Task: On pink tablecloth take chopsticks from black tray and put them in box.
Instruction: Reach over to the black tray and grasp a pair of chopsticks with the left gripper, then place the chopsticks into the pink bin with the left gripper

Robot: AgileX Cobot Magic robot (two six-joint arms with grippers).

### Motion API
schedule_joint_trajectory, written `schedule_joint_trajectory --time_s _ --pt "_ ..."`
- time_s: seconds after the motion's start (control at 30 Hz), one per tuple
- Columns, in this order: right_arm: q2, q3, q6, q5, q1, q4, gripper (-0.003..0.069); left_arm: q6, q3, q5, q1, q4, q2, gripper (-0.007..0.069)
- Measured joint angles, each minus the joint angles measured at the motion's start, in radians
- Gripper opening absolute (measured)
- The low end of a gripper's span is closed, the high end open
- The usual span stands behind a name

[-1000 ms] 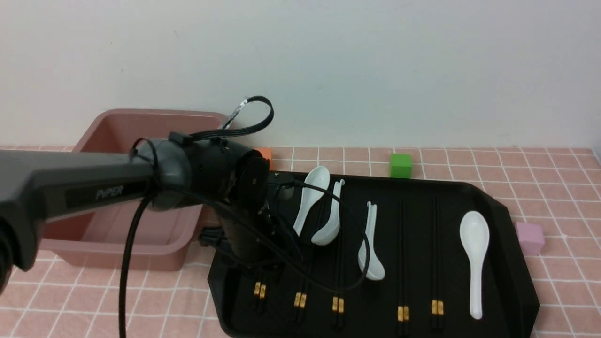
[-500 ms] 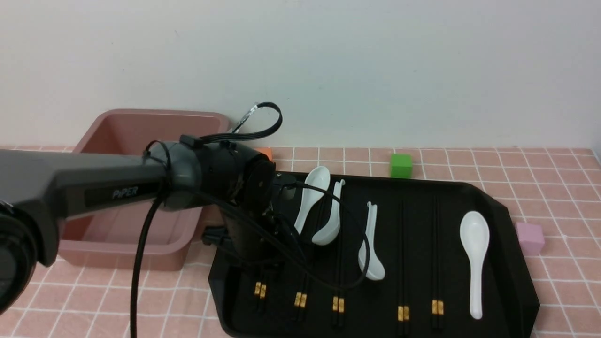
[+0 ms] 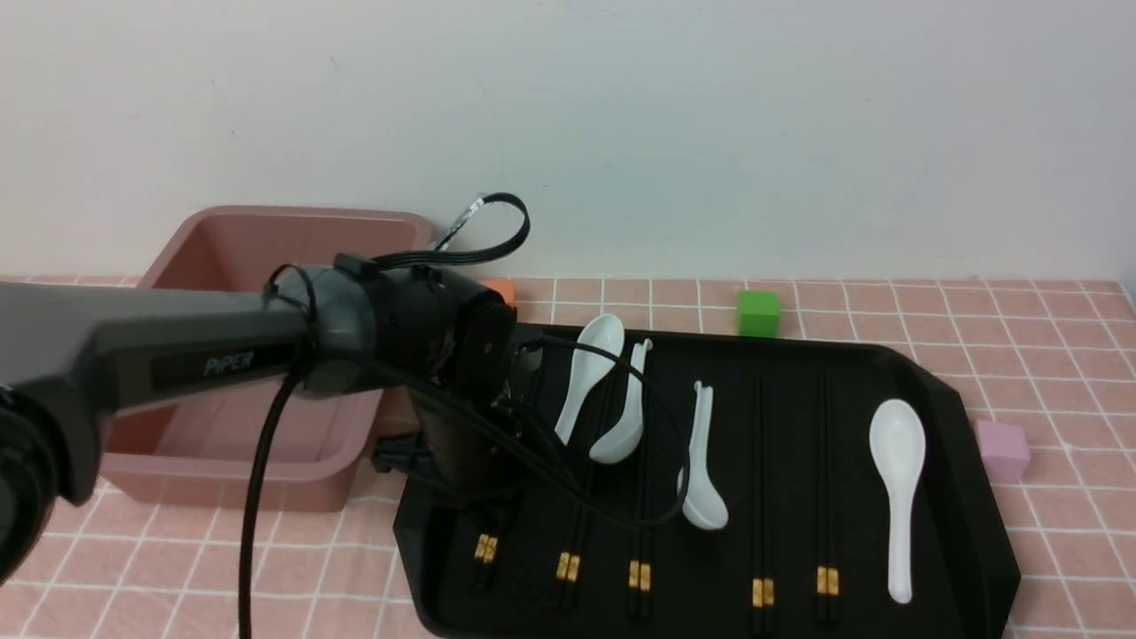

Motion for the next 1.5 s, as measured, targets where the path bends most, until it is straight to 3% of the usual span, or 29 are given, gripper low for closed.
schedule_joint_trajectory --time_s 0.3,0.53,0.57,0.73,0.9,1.03,1.1,1.13,1.17,1.23,1.37,1.5 --pt "0.0 0.0 0.0 0.0 0.0 0.0 0.024 0.014 0.006 0.026 -0.087 0.078 -0.315 0.0118" --pt "0.0 0.0 0.0 0.0 0.0 0.0 0.024 0.048 0.014 0.127 0.126 0.147 -0.363 0.0118" --pt "0.0 0.0 0.0 0.0 0.0 0.0 0.024 0.053 0.017 0.126 0.196 0.152 -0.352 0.0118" --pt "0.0 0.0 0.0 0.0 0.0 0.0 0.024 0.064 0.017 0.083 0.308 0.154 -0.3 0.0118" --pt "0.0 0.0 0.0 0.0 0.0 0.0 0.024 0.071 0.017 0.05 0.352 0.161 -0.264 0.0118" --pt "0.0 0.0 0.0 0.0 0.0 0.0 0.024 0.073 0.017 0.025 0.356 0.181 -0.263 0.0182" --pt "0.0 0.0 0.0 0.0 0.0 0.0 0.024 0.074 0.017 0.021 0.356 0.184 -0.265 0.0269" --pt "0.0 0.0 0.0 0.0 0.0 0.0 0.024 0.074 0.017 0.021 0.356 0.184 -0.265 0.0278" --pt "0.0 0.0 0.0 0.0 0.0 0.0 0.024 0.067 0.017 0.034 0.356 0.184 -0.275 0.0355" --pt "0.0 0.0 0.0 0.0 0.0 0.0 0.024 0.062 0.017 0.064 0.356 0.182 -0.301 0.043" --pt "0.0 0.0 0.0 0.0 0.0 0.0 0.024 0.062 0.03 0.091 0.356 0.17 -0.408 0.0493" --pt "0.0 0.0 0.0 0.0 0.0 0.0 0.024 0.068 0.106 0.066 0.356 0.123 -0.62 0.0473"
